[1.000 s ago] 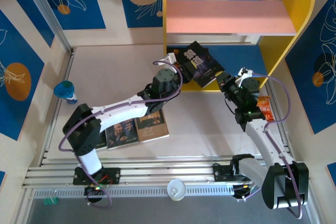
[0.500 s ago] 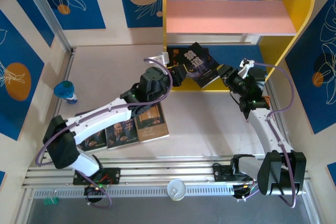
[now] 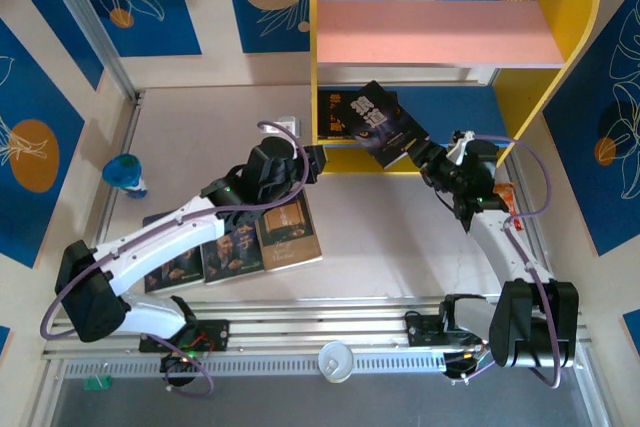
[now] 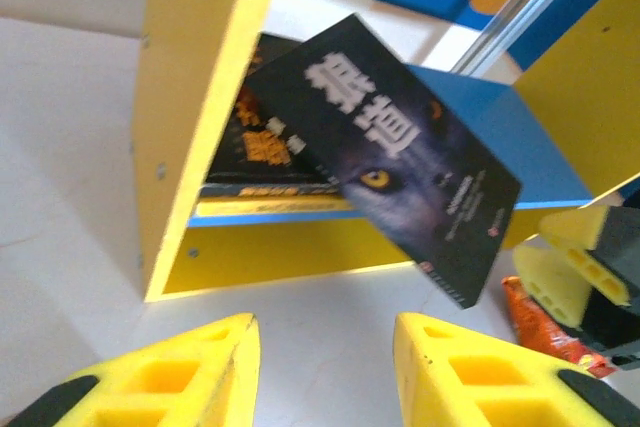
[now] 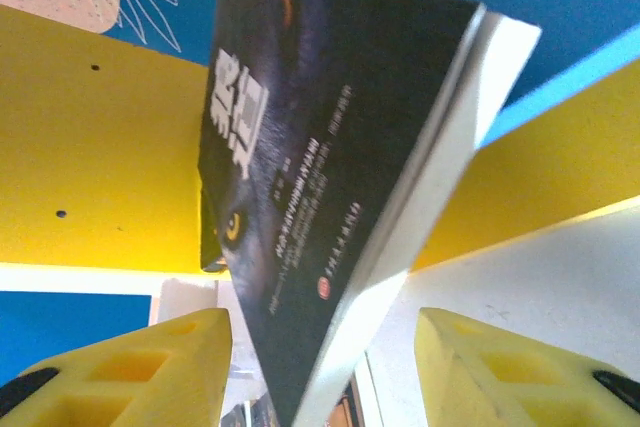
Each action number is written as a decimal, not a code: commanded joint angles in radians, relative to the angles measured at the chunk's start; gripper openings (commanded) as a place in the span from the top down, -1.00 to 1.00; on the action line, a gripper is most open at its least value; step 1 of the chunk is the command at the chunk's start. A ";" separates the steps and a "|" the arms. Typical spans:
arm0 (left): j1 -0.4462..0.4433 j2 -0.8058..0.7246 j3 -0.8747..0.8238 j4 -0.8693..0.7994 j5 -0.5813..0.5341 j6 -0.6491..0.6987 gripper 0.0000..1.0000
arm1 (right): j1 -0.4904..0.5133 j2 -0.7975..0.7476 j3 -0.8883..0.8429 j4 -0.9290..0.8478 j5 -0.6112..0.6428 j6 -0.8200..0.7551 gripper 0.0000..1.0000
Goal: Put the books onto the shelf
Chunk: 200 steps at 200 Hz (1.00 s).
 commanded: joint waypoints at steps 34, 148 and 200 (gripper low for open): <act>0.019 -0.026 -0.042 -0.042 0.018 -0.010 0.21 | 0.040 0.016 -0.037 0.019 0.018 -0.001 -0.11; 0.021 -0.008 -0.049 -0.045 0.060 -0.034 0.20 | 0.077 0.135 0.011 0.104 0.034 0.007 0.21; 0.023 -0.011 -0.054 -0.043 0.057 -0.033 0.20 | 0.071 0.160 0.047 0.112 0.011 -0.005 0.50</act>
